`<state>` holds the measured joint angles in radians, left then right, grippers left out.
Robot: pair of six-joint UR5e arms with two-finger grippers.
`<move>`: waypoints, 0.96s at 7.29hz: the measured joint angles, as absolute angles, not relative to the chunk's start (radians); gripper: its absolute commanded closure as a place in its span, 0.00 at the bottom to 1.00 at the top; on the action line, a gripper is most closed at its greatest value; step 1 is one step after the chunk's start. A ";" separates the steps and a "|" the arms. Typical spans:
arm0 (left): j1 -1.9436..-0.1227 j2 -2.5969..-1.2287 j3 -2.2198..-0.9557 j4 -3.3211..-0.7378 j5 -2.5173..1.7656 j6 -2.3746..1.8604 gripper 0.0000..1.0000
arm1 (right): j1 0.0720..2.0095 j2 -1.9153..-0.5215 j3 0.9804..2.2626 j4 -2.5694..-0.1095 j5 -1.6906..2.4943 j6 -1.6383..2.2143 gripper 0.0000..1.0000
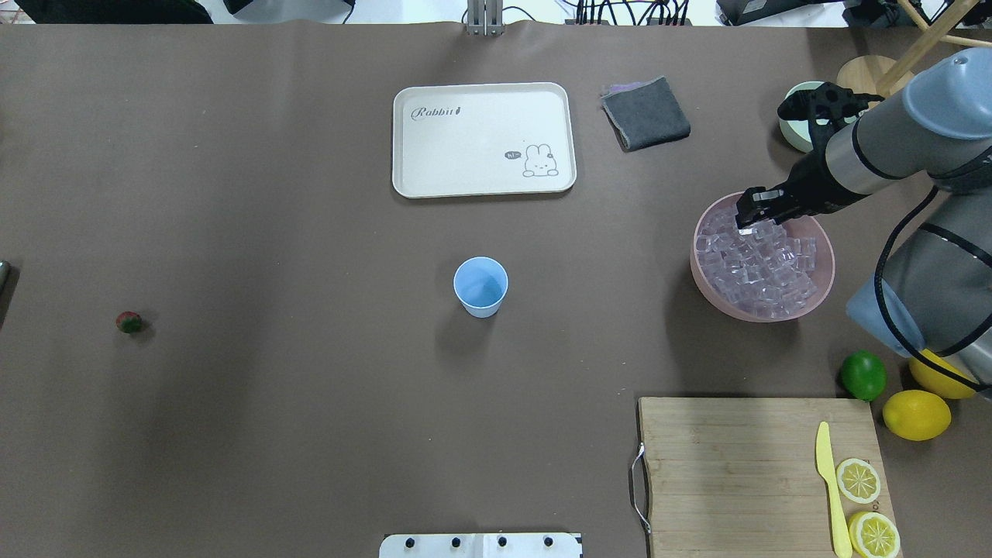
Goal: Mash ice and strawberries in cup
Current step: 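Carry the ice cube with the right gripper over the light-blue cup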
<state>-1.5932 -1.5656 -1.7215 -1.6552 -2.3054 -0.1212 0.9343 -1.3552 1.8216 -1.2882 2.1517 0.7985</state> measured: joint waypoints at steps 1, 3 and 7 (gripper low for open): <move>-1.593 -1.564 -1.722 -1.655 -2.306 -0.122 0.02 | 0.941 -1.343 1.832 -1.285 2.162 0.803 1.00; -1.594 -1.561 -1.719 -1.653 -2.306 -0.125 0.02 | 0.910 -1.262 1.845 -1.277 2.169 0.874 1.00; -1.593 -1.556 -1.687 -1.648 -2.323 -0.129 0.02 | 0.700 -1.024 1.795 -1.275 2.012 1.007 1.00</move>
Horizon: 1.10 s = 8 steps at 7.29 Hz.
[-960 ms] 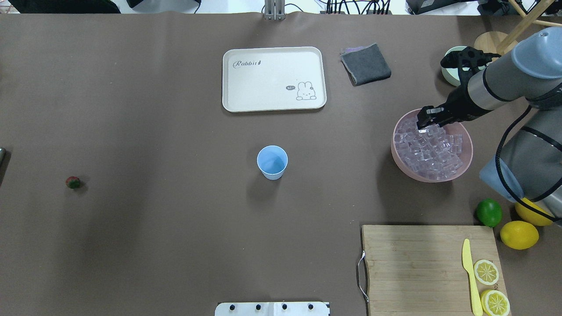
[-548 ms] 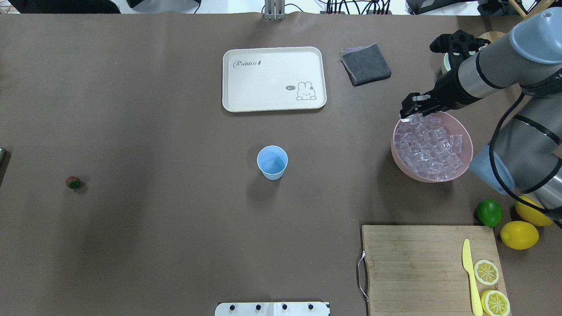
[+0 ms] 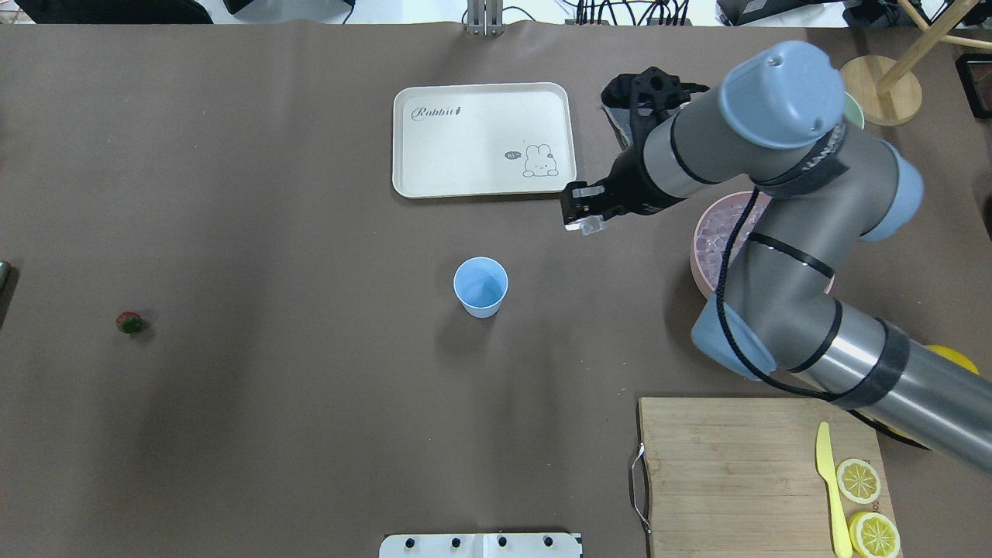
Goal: Mash ice and strawberries in cup
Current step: 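Carry the ice cube with the right gripper over the light-blue cup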
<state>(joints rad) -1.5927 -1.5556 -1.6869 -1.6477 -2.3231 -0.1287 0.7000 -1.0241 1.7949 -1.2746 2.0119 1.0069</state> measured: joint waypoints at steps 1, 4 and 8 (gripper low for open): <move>-1.593 -1.556 -1.677 -1.649 -2.325 -0.129 0.02 | 0.653 -0.981 1.768 -1.274 1.960 1.010 1.00; -1.592 -1.557 -1.665 -1.654 -2.325 -0.129 0.02 | 0.572 -0.915 1.725 -1.276 1.848 1.011 1.00; -1.592 -1.564 -1.656 -1.655 -2.326 -0.129 0.02 | 0.543 -0.845 1.629 -1.262 1.795 1.010 1.00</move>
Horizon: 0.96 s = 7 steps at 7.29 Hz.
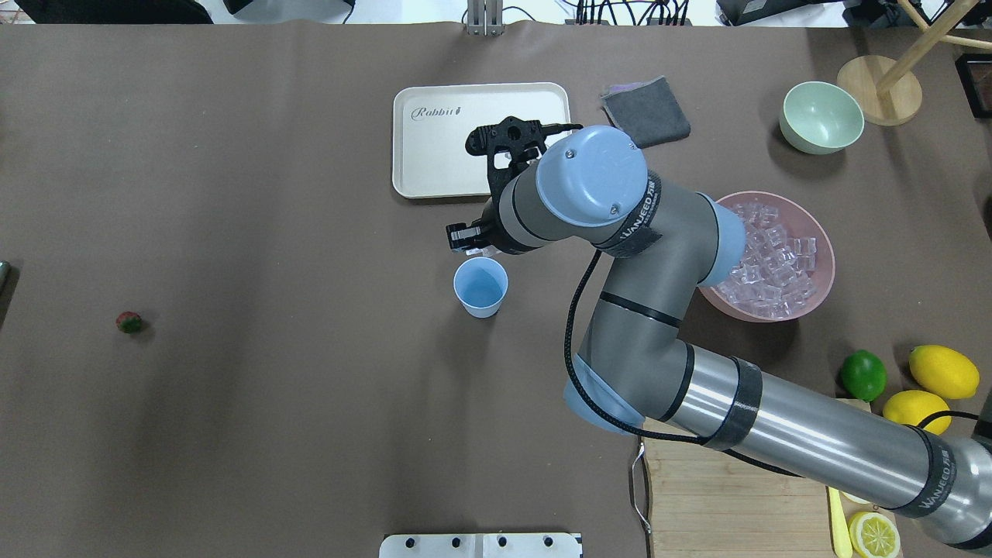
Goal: Mash ice and strawberries in cup
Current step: 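Carry the ice cube with the right gripper over the light-blue cup, then open the right gripper to drop the ice cube into the cup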
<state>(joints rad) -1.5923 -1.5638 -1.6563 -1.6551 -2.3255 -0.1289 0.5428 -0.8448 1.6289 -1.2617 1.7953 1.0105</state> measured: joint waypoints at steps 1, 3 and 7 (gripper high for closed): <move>-1.592 -1.568 -1.649 -1.656 -2.325 -0.129 0.02 | 0.538 -0.841 1.613 -1.257 1.791 1.011 1.00; -1.591 -1.580 -1.641 -1.652 -2.324 -0.130 0.02 | 0.533 -0.841 1.602 -1.253 1.790 1.012 1.00; -1.591 -1.589 -1.639 -1.648 -2.324 -0.130 0.02 | 0.526 -0.847 1.610 -1.252 1.798 1.023 0.38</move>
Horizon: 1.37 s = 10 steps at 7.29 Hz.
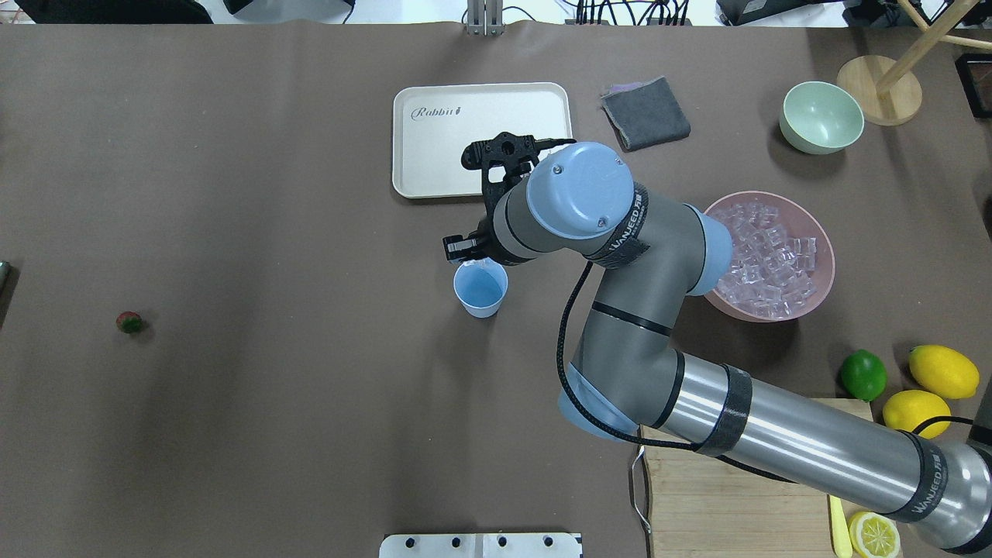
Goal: Mash ice and strawberries in cup
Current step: 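Open the right gripper to drop the ice cube into the cup, then move the right gripper back to the pink ice bowl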
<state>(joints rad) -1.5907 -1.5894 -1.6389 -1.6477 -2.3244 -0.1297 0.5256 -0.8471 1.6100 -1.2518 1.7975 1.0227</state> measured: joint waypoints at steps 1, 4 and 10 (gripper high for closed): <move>-1.591 -1.590 -1.639 -1.648 -2.324 -0.129 0.02 | 0.524 -0.850 1.610 -1.252 1.799 1.023 0.01; -1.591 -1.591 -1.640 -1.646 -2.324 -0.130 0.02 | 0.514 -0.853 1.613 -1.252 1.799 1.064 0.00; -1.591 -1.591 -1.660 -1.646 -2.326 -0.130 0.02 | 0.746 -0.959 1.697 -1.322 2.076 1.015 0.00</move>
